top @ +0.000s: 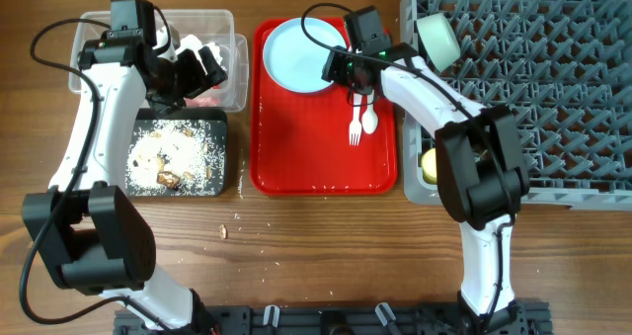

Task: Sort waste into correct bins and load items into the dishwasher rack
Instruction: 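Grasp the edge of the light-blue plate with the right gripper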

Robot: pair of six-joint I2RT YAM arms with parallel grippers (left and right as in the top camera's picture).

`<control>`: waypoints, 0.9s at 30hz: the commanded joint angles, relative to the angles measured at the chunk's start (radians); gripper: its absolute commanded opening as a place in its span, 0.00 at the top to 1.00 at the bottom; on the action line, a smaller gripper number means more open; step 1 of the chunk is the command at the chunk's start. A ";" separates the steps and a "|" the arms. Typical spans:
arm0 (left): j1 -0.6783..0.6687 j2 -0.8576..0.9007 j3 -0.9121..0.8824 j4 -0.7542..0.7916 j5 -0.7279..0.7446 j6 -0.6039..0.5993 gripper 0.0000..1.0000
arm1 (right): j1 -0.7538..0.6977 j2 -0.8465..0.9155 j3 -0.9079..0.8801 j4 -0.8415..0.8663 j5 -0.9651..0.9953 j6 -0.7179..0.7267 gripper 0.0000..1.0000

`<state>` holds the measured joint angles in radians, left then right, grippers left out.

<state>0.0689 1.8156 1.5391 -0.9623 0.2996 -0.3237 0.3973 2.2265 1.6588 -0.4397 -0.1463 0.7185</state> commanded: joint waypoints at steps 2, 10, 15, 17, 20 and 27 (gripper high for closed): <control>0.005 -0.003 0.004 0.000 -0.006 0.002 0.00 | 0.013 0.016 0.006 0.000 0.105 0.070 0.57; 0.005 -0.003 0.004 0.000 -0.006 0.002 0.00 | 0.016 0.048 0.005 -0.090 0.086 0.105 0.79; 0.005 -0.003 0.004 0.000 -0.006 0.002 0.00 | 0.019 0.048 0.005 -0.149 0.066 0.117 0.95; 0.005 -0.003 0.004 0.000 -0.006 0.002 0.00 | 0.019 0.048 0.005 -0.171 0.040 0.116 0.95; 0.005 -0.004 0.004 0.000 -0.006 0.002 0.00 | 0.018 0.047 0.006 -0.183 -0.010 0.074 0.95; 0.005 -0.003 0.004 0.000 -0.006 0.002 0.00 | -0.041 -0.138 0.006 -0.221 -0.013 -0.154 0.96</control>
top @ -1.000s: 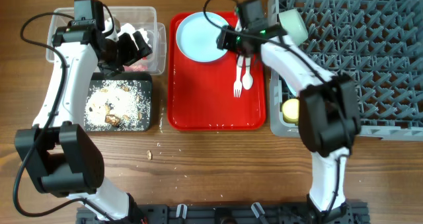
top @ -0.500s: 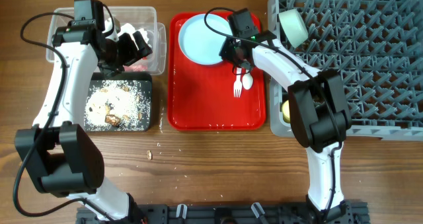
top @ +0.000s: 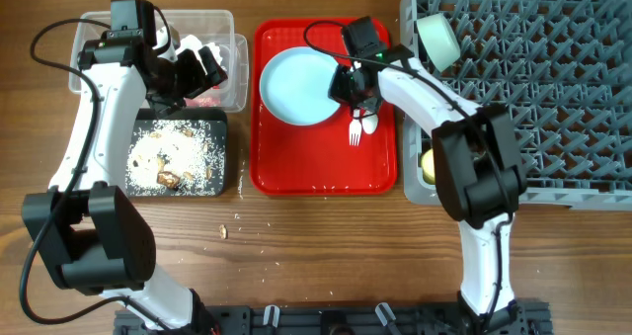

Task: Sort waste into correct bins and load items into the dishwasher rack
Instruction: 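Grasp the edge of the light-blue plate with the right gripper, then carry the light-blue plate into the dish rack and stand it upright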

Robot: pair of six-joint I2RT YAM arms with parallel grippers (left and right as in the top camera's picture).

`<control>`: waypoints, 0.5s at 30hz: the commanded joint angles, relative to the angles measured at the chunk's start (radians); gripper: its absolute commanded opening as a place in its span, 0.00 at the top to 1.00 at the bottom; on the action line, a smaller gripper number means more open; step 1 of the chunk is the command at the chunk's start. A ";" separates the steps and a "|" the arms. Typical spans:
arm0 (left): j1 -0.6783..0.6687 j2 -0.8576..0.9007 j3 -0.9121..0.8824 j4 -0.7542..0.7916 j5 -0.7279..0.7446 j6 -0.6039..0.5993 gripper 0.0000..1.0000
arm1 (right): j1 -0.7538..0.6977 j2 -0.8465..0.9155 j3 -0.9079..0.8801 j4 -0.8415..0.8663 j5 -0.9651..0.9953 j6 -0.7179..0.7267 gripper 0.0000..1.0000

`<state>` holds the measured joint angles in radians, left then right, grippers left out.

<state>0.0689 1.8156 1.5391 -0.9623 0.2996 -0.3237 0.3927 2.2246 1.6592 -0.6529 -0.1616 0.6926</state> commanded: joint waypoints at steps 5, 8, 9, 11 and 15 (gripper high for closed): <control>0.005 -0.003 0.004 0.000 -0.006 0.002 0.00 | -0.084 -0.422 0.006 -0.076 0.192 -0.321 0.96; 0.005 -0.003 0.004 0.000 -0.006 0.002 0.00 | -0.128 -0.580 0.006 -0.138 0.496 -0.401 0.96; 0.005 -0.003 0.004 0.000 -0.006 0.002 0.00 | -0.142 -0.612 0.006 -0.155 0.599 -0.435 0.96; 0.005 -0.003 0.004 0.000 -0.006 0.002 0.00 | -0.167 -0.642 0.006 -0.180 0.721 -0.486 0.96; 0.005 -0.004 0.004 0.000 -0.006 0.002 0.00 | -0.245 -0.648 -0.008 -0.235 0.933 -0.636 0.96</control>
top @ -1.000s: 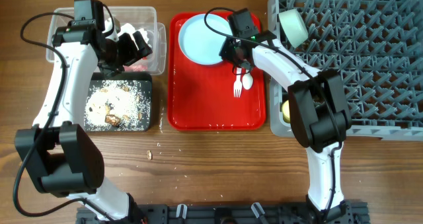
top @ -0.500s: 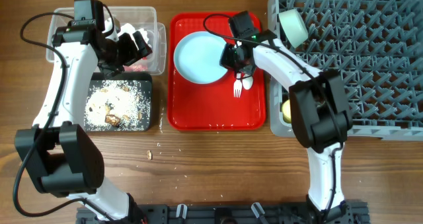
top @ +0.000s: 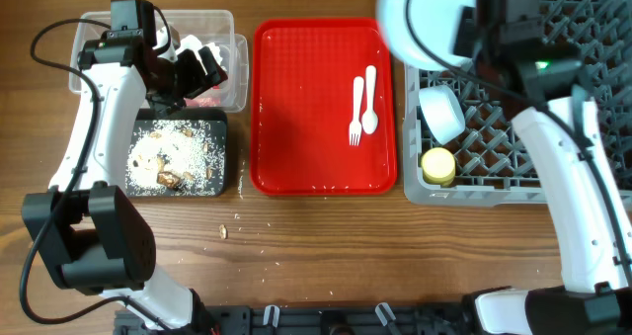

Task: Sort waste into correct bins and load items into the dishwasher rack
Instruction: 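Carry the light-blue plate into the dish rack and stand it upright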

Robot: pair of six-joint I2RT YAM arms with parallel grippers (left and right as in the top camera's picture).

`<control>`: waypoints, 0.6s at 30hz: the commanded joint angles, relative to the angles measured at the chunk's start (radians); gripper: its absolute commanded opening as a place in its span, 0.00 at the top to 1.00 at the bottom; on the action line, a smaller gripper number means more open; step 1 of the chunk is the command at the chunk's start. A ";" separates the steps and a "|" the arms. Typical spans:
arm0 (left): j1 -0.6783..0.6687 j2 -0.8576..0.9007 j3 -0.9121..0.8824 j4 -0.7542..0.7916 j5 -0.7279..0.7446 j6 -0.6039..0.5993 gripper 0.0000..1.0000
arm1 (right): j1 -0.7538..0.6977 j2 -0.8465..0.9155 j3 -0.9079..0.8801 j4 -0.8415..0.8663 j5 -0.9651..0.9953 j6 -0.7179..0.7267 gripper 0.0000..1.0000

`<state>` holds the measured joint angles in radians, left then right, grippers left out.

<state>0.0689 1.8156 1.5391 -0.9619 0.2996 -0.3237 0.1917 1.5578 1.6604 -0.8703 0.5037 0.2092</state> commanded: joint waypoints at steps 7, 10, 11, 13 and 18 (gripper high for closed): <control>0.005 -0.003 0.004 0.000 -0.006 0.002 0.00 | -0.111 0.119 -0.109 0.111 0.439 -0.344 0.96; 0.005 -0.003 0.004 0.000 -0.006 0.002 0.00 | -0.124 0.178 -0.109 0.127 0.449 -0.349 0.96; 0.005 -0.003 0.004 0.000 -0.006 0.002 0.00 | -0.127 0.190 -0.109 0.127 0.449 -0.349 0.96; 0.005 -0.003 0.004 0.000 -0.006 0.002 0.00 | -0.132 0.229 -0.109 0.126 0.449 -0.348 0.96; 0.005 -0.003 0.004 0.000 -0.006 0.002 0.00 | -0.133 0.282 -0.109 0.129 0.399 -0.337 0.96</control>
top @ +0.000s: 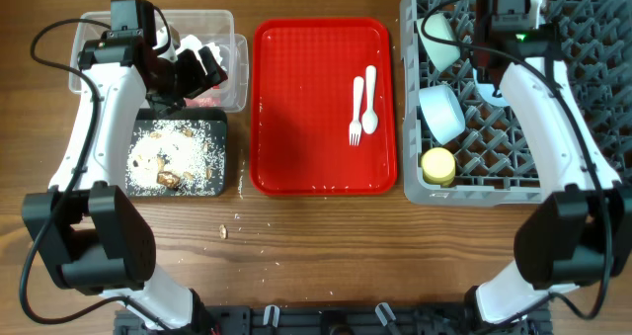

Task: Sort waste into correct bins and load items into the dishwasher rack
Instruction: 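Carry the light-blue plate into the dish rack and stand it upright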

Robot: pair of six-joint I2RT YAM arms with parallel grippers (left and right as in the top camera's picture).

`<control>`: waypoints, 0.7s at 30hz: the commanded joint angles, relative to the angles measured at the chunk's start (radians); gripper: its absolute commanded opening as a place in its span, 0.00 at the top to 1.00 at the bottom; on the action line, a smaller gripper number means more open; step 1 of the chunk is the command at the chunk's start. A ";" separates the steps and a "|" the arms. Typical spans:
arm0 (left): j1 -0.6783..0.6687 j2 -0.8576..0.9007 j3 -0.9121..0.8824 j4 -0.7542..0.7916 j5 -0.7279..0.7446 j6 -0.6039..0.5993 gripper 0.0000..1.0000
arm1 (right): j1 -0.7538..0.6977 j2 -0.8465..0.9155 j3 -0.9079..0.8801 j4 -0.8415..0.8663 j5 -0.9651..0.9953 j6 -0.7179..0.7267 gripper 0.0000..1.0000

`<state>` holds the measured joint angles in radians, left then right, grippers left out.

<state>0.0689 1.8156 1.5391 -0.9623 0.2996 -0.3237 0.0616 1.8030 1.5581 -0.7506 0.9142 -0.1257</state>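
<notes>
A light blue plate [480, 75] stands on edge among the tines of the grey dishwasher rack [578, 127], with my right gripper [491, 76] down on it and shut on its rim. To its left the rack holds a pale cup [440, 34], a light blue bowl [441, 114] and a yellow item [437, 164]. A white fork [355, 113] and spoon [369, 103] lie on the red tray [296, 182]. My left gripper [202, 63] hangs open over the clear bin [99, 24].
A black tray [219, 127] below the clear bin holds crumbly white and brown food waste. Something red lies in the clear bin's near right corner. A few crumbs [224, 231] sit on the wooden table in front of the black tray.
My right gripper held the plate high above the rack's left end; now it is down in the rack with the plate on edge among the tines. The left arm has not moved.
The plate lay at the red tray's far end with my right gripper at its right rim. Then plate and gripper stood slightly nearer and to the left on the tray. Then the plate was up over the rack, and now stands in it. The left gripper stayed over the clear bin.
</notes>
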 commanded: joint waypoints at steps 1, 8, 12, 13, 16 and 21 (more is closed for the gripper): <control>0.005 -0.004 0.004 0.000 -0.006 0.002 0.00 | -0.003 0.038 -0.006 0.010 -0.045 -0.002 0.95; 0.005 -0.003 0.004 0.000 -0.006 0.002 0.00 | -0.003 0.001 -0.006 0.024 -0.166 0.056 0.23; 0.005 -0.003 0.004 0.000 -0.006 0.002 0.00 | -0.003 -0.097 0.008 -0.030 -0.379 0.055 0.01; 0.005 -0.004 0.004 0.000 -0.006 0.002 0.00 | -0.003 -0.127 0.013 -0.048 -0.470 0.055 0.00; 0.005 -0.003 0.004 0.000 -0.006 0.002 0.00 | -0.003 -0.231 0.014 -0.058 -0.966 0.104 0.00; 0.005 -0.003 0.004 0.000 -0.006 0.002 0.00 | 0.016 -0.255 0.010 0.024 -1.497 0.220 0.02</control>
<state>0.0689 1.8156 1.5391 -0.9623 0.2996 -0.3237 0.0574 1.5394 1.5604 -0.7715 -0.1341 -0.0216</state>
